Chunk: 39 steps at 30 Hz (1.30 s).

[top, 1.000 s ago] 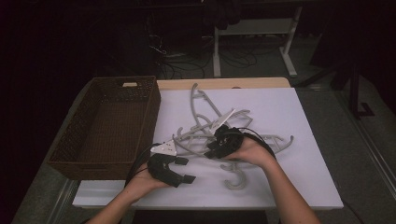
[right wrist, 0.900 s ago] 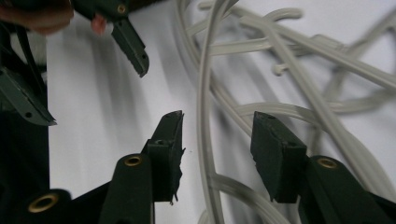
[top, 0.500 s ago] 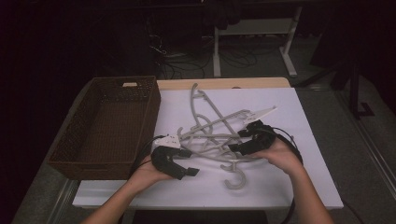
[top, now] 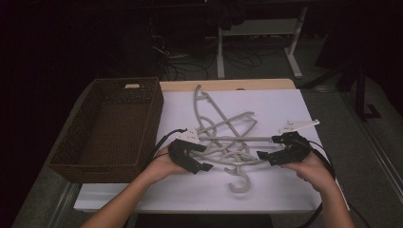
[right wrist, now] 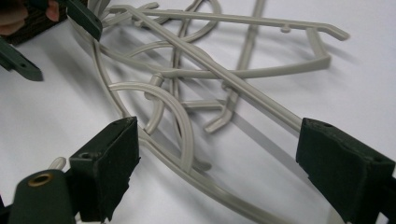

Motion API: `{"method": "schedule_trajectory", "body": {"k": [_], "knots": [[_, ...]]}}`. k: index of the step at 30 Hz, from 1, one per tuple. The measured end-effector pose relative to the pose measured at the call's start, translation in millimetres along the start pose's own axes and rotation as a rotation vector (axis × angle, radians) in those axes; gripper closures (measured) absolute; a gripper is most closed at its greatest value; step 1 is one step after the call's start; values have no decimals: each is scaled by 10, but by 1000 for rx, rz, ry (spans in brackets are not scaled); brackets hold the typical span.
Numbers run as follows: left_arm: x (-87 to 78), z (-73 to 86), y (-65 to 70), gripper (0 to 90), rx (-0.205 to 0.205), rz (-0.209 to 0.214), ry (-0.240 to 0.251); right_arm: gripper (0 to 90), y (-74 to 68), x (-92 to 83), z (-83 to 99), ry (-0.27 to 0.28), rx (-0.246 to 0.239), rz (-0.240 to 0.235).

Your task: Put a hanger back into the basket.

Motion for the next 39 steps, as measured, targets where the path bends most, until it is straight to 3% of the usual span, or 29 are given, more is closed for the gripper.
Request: {"method": "schedule_trajectory", "body": {"k": [9,17,24,31,35,37,39], "knots": [[188,-58,-22,326,77,2,-56,130,20,1,-10,4,4,-5],[361,-72,-10,493,152,-12,-128,131,11,-10,-32,15,0,-11],[435,-41,8,673,214,-28,-183,132,13,-14,-41,16,1,-14],[430,-62,53,725,272,-34,-202,136,4,-20,-53,22,-4,-14],[419,-97,96,782,276,-2,-185,137,-2,-29,-63,28,-7,-15],[412,-115,91,809,276,-28,-196,137,-3,-34,-67,29,-7,-14],[393,-120,74,811,261,-11,-181,137,-2,-37,-71,33,-7,-14]]}}
Point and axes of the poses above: each handheld gripper's, and its own axes: x roughly forward along the jaws, z roughly out of its underside, y roughly to its right, the point moved 5 cm from there along x, roughly forward along the jaws, and after that the axes turned 11 degrees about x, right-handed, at the moved point
